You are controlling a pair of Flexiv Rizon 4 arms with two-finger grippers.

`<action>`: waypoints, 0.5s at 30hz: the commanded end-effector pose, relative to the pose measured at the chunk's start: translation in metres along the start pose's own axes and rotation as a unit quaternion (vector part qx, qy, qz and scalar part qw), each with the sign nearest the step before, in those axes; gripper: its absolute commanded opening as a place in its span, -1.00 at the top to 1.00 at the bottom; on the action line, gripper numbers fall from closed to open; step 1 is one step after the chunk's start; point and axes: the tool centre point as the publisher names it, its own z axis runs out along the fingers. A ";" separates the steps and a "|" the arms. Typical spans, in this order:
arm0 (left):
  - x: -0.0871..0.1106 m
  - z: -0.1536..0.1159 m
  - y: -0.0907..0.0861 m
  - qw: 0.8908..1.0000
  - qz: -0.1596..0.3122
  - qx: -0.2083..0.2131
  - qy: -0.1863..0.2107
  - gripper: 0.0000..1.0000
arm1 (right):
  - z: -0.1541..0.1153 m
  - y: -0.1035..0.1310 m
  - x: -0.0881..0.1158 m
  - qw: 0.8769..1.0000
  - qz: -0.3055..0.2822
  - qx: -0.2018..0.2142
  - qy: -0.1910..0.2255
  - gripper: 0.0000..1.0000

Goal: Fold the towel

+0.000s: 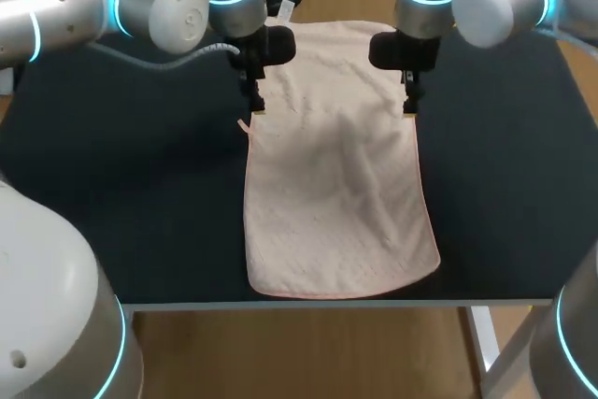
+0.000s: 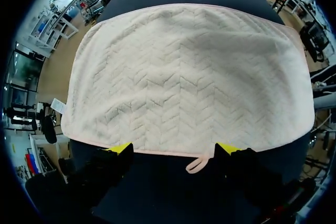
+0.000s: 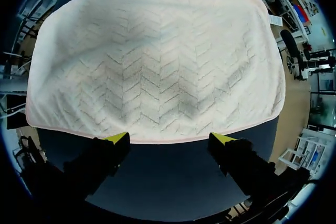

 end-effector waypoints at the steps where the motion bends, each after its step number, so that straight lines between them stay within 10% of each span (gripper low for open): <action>1: -0.011 0.026 -0.001 1.000 -0.001 0.001 0.021 -1.00 | 0.013 0.004 -0.008 1.000 0.004 0.001 0.016 -1.00; 15: 0.000 0.051 -0.005 0.999 -0.006 0.004 0.049 -1.00 | 0.032 0.004 -0.004 0.999 0.013 -0.001 0.037 -1.00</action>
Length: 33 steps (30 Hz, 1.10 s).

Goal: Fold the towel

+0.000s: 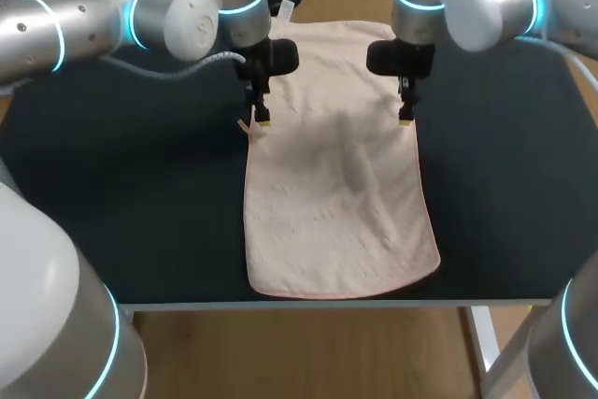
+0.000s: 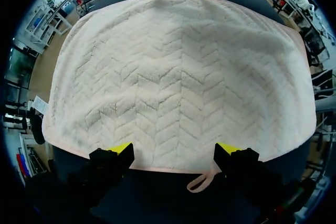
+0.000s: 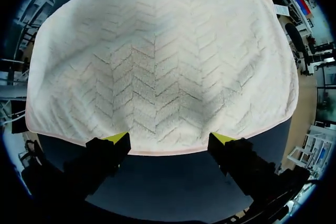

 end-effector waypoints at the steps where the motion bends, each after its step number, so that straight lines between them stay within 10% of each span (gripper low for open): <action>1: -0.002 0.011 -0.002 1.000 0.001 -0.002 0.008 -1.00 | 0.007 0.002 -0.004 1.000 -0.002 0.002 0.006 -1.00; 16: -0.002 0.021 -0.002 1.000 0.001 -0.007 0.020 -1.00 | 0.031 0.001 -0.004 1.000 -0.011 0.004 0.027 -1.00; 17: -0.002 0.021 -0.002 1.000 0.002 -0.007 0.020 -0.78 | 0.032 0.001 -0.004 1.000 -0.012 0.004 0.027 -1.00; 18: -0.002 0.022 -0.002 1.000 0.002 -0.007 0.020 0.23 | 0.032 0.001 -0.003 1.000 -0.012 0.005 0.028 0.31; 19: -0.002 0.022 -0.002 1.000 0.002 -0.007 0.020 0.90 | 0.032 0.001 -0.003 0.999 -0.012 0.005 0.029 1.00; 33: 0.010 0.006 0.001 1.000 -0.012 0.005 0.007 1.00 | 0.021 0.000 0.007 1.000 -0.013 0.012 0.022 1.00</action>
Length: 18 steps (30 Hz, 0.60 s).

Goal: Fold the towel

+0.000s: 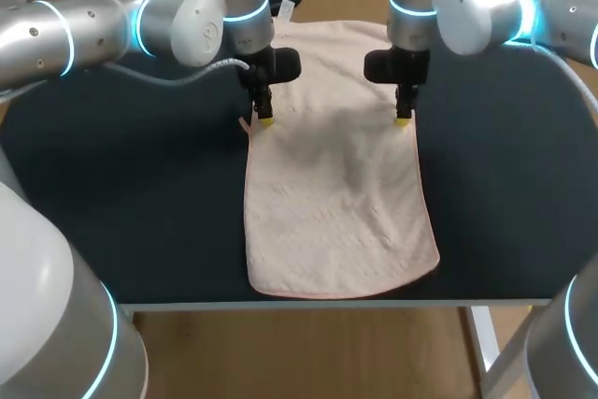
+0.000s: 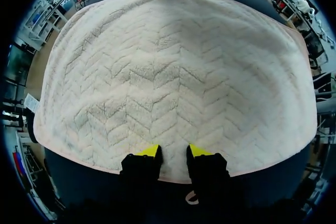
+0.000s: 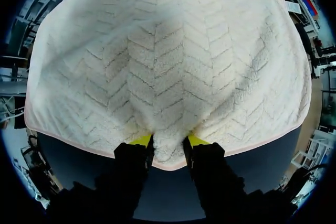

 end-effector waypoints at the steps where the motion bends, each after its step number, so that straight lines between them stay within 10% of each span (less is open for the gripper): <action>1: 0.008 -0.009 0.003 1.000 -0.002 0.004 -0.005 1.00 | -0.002 -0.001 0.006 1.000 -0.001 0.004 -0.005 1.00; 18: 0.012 -0.053 -0.003 0.999 0.001 0.015 -0.035 1.00 | -0.044 -0.009 0.020 0.999 0.013 -0.004 -0.035 1.00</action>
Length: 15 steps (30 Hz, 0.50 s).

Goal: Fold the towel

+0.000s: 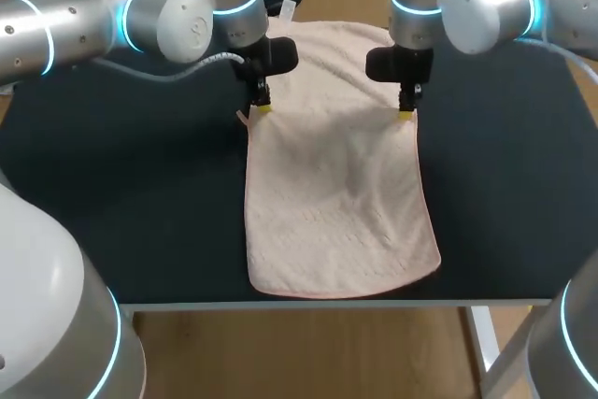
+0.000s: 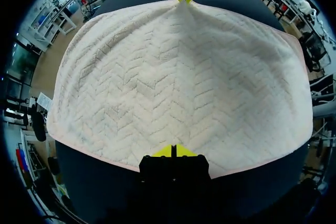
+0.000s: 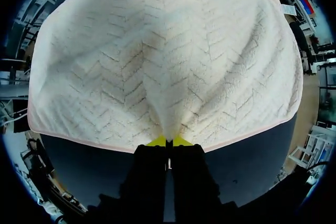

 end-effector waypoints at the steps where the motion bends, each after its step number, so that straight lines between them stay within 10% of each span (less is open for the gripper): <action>1: 0.005 -0.023 0.000 1.000 0.002 -0.003 -0.009 1.00 | -0.026 -0.006 0.006 1.000 -0.001 -0.005 -0.020 1.00; 15: -0.023 -0.157 -0.005 0.994 -0.021 0.001 -0.109 1.00 | -0.162 -0.008 -0.013 0.993 -0.026 -0.036 -0.108 1.00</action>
